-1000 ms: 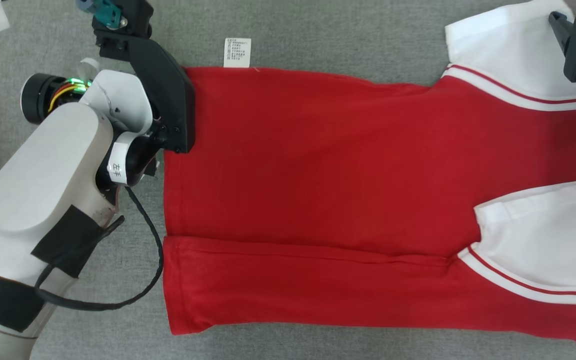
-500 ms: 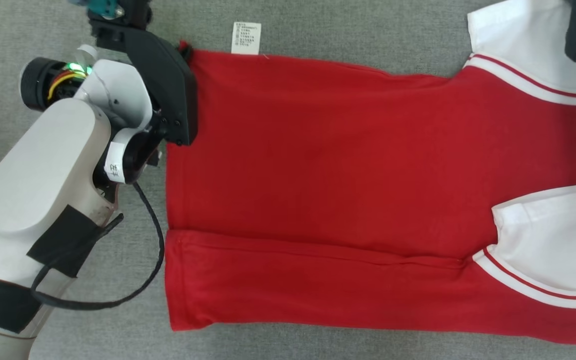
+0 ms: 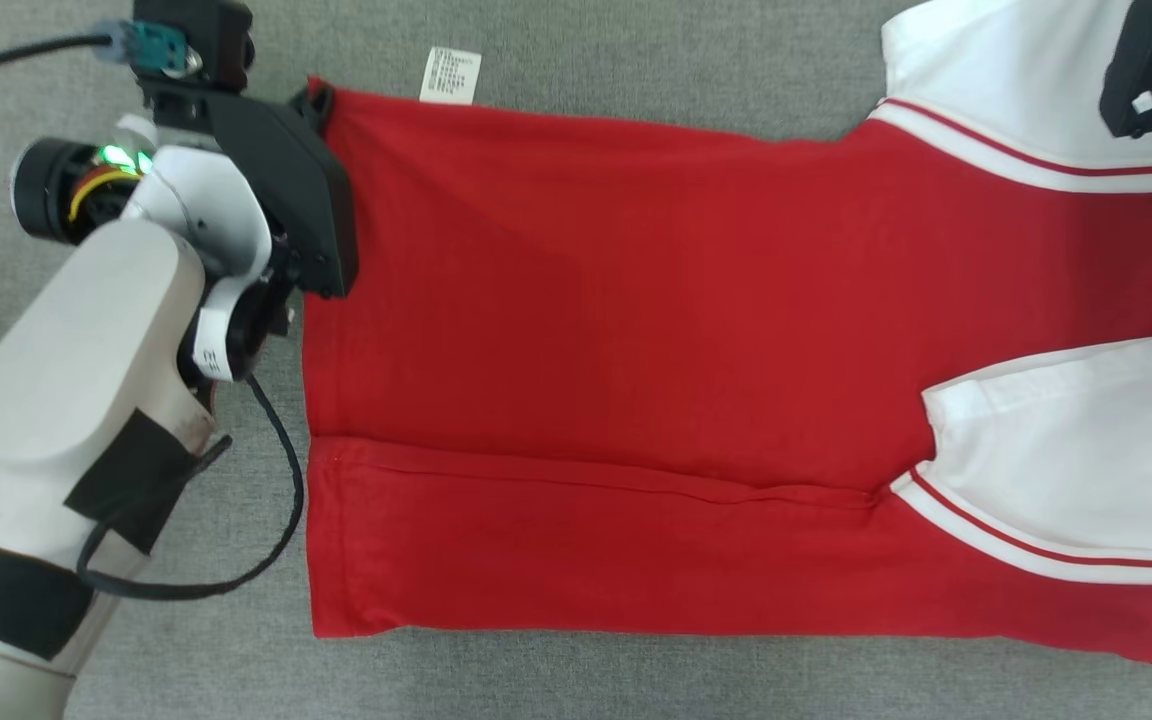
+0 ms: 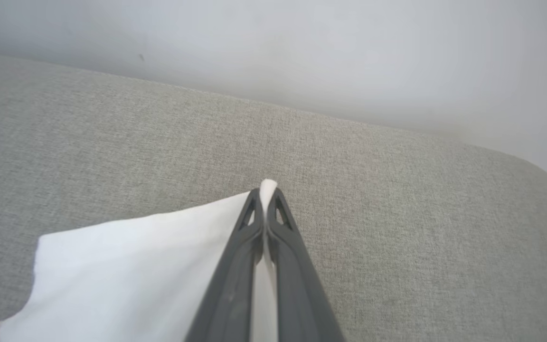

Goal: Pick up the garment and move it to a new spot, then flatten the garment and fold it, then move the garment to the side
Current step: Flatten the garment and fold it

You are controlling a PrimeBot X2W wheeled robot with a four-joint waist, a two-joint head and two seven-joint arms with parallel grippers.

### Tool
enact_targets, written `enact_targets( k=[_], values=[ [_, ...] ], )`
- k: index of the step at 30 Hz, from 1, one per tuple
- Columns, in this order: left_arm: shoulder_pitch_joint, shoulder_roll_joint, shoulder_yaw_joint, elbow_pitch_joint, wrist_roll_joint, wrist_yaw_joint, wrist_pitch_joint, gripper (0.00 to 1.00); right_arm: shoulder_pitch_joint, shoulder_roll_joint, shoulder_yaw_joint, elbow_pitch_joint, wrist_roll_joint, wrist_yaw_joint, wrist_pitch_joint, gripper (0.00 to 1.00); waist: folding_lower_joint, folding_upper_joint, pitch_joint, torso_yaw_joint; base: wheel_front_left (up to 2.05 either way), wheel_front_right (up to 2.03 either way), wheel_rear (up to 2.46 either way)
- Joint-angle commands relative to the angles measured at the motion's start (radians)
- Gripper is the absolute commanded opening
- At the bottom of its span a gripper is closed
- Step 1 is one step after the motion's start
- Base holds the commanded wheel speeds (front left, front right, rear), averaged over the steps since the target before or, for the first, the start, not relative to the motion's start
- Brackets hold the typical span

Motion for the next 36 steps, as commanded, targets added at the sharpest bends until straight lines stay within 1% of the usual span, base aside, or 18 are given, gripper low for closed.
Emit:
enact_targets(
  k=[1,6,11,15,19,23,26,28,33,36],
  values=[
    [0.031,-0.001,-0.005,0.010,-0.002,-0.007,-0.002,0.00,0.017,-0.004,0.010,-0.007,0.017,-0.002,-0.024,0.00,-0.0002,-0.0003,-0.029,-0.008,0.00,0.00,0.00],
    [0.074,0.005,-0.006,0.005,-0.027,-0.034,-0.023,0.00,0.057,-0.045,0.079,-0.037,0.043,-0.002,-0.111,0.00,-0.0002,-0.0003,-0.092,-0.014,0.00,0.00,0.00],
    [0.132,0.018,-0.012,-0.014,-0.042,-0.051,-0.042,0.00,0.135,-0.079,0.119,-0.085,0.112,-0.002,-0.148,0.00,-0.0002,-0.0003,-0.166,-0.016,0.00,0.00,0.00],
    [0.191,0.037,-0.023,-0.045,-0.047,-0.072,-0.065,0.00,0.230,-0.107,0.143,-0.164,0.182,-0.002,-0.131,0.00,-0.0002,-0.0003,-0.219,-0.019,0.00,0.00,0.00],
    [0.248,0.073,-0.039,-0.093,-0.030,-0.099,-0.101,0.00,0.338,-0.144,0.154,-0.277,0.253,-0.002,-0.079,0.00,-0.0002,-0.0003,-0.262,-0.029,0.00,0.00,0.00],
    [0.320,0.103,-0.067,-0.145,-0.004,-0.123,-0.149,0.00,0.463,-0.179,0.137,-0.399,0.307,-0.002,-0.011,0.00,-0.0002,-0.0003,-0.296,-0.037,0.00,0.00,0.00],
    [0.370,0.123,-0.086,-0.184,0.025,-0.115,-0.193,0.00,0.562,-0.202,0.100,-0.482,0.332,-0.002,0.044,0.00,-0.0002,-0.0003,-0.314,-0.040,0.00,0.00,0.00],
    [0.400,0.126,-0.099,-0.201,0.042,-0.111,-0.228,0.00,0.627,-0.212,0.067,-0.529,0.335,-0.002,0.081,0.00,-0.0002,-0.0003,-0.320,-0.040,0.00,0.00,0.00],
    [0.450,0.120,-0.127,-0.212,0.099,-0.092,-0.320,0.00,0.785,-0.203,-0.036,-0.649,0.344,-0.002,0.183,0.00,-0.0002,-0.0003,-0.321,-0.034,0.00,0.00,0.00],
    [0.473,0.115,-0.139,-0.193,0.125,-0.078,-0.362,0.00,0.874,-0.184,-0.096,-0.719,0.336,-0.002,0.252,0.00,-0.0002,-0.0003,-0.321,-0.031,0.00,0.00,0.00]
  ],
)
